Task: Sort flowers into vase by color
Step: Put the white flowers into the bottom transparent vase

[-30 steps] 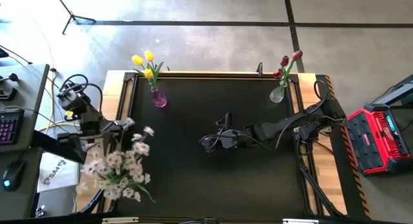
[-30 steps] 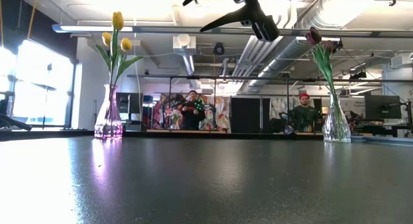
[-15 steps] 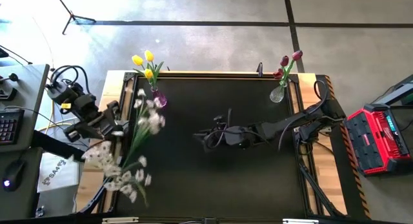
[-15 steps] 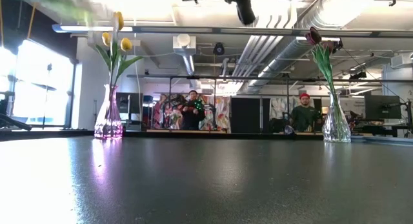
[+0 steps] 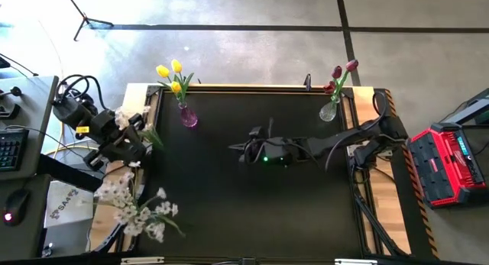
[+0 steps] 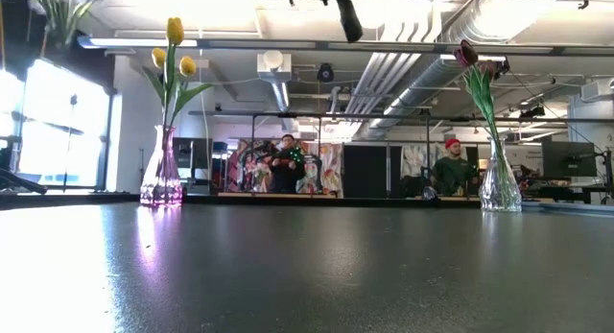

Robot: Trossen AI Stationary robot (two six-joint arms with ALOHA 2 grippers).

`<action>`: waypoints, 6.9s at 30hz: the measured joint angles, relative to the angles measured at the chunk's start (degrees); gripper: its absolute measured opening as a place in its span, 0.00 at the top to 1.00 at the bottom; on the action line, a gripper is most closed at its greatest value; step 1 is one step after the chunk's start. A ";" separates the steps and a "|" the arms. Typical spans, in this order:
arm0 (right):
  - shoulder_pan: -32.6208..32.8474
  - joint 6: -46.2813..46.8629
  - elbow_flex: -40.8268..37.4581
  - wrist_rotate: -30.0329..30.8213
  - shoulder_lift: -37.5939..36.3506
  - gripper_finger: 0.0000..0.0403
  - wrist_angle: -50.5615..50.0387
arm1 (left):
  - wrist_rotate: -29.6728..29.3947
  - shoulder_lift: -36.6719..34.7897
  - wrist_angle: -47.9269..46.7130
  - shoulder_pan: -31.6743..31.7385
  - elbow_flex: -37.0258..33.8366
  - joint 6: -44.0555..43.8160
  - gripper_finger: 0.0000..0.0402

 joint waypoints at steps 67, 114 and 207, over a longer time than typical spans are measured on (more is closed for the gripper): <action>-5.02 -13.30 46.77 -21.49 45.20 0.99 -30.50 | -18.81 2.36 -27.79 0.03 1.17 -24.41 0.56; -9.79 -30.99 46.88 -33.64 22.40 1.00 -8.22 | -30.84 13.64 11.50 2.09 6.09 18.57 0.45; -11.86 -16.42 46.88 -29.05 22.38 0.55 -30.16 | 8.94 22.80 -26.77 -10.02 7.59 -4.54 0.99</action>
